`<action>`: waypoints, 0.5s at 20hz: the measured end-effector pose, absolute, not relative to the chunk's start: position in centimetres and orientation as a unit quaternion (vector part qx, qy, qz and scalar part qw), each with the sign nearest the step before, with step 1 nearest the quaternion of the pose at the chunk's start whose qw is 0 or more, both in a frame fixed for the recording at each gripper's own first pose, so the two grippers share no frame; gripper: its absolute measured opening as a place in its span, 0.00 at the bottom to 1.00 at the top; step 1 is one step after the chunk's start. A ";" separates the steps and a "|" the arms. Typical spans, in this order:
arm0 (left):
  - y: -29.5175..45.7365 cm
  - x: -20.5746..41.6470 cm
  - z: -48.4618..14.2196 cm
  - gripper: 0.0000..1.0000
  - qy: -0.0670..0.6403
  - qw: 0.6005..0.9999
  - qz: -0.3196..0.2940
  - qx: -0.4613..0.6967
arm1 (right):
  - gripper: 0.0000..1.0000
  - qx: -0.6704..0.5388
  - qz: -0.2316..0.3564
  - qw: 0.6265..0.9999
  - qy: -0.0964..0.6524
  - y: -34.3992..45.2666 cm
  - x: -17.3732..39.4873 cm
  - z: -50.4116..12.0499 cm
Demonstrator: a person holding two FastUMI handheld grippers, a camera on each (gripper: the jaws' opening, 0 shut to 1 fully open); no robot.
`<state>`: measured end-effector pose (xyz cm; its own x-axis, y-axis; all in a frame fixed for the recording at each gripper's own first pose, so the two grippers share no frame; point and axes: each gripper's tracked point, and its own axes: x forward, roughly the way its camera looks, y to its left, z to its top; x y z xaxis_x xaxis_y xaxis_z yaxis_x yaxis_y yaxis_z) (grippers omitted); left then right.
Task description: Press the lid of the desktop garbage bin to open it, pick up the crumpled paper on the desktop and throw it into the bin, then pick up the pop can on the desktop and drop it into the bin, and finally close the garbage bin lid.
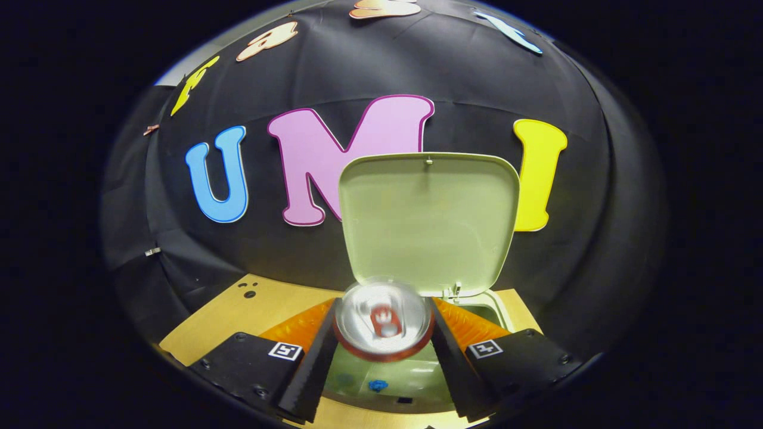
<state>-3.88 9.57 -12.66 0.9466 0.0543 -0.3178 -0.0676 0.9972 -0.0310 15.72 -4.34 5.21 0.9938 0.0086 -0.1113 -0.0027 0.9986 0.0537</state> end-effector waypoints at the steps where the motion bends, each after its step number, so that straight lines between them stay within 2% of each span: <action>1: 9.3 -3.7 -12.6 0.98 0.161 0.986 0.029 -0.019 | 0.90 0.026 -0.002 0.998 0.052 -4.9 15.8 5.4; 3: 8.7 -3.5 -12.7 0.98 0.164 0.986 0.024 -0.015 | 0.96 0.033 -0.005 0.998 0.051 -5.4 15.7 5.6; 10: 7.5 -3.3 -12.9 0.98 0.170 0.985 0.017 -0.007 | 0.96 0.049 -0.018 0.998 0.020 -8.0 15.3 9.7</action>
<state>-3.28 7.55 -12.89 0.9413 0.0315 -0.3360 -0.0364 0.9993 -0.0085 15.33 -7.98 9.72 0.9985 -0.0343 -0.0423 0.0383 0.9945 0.0971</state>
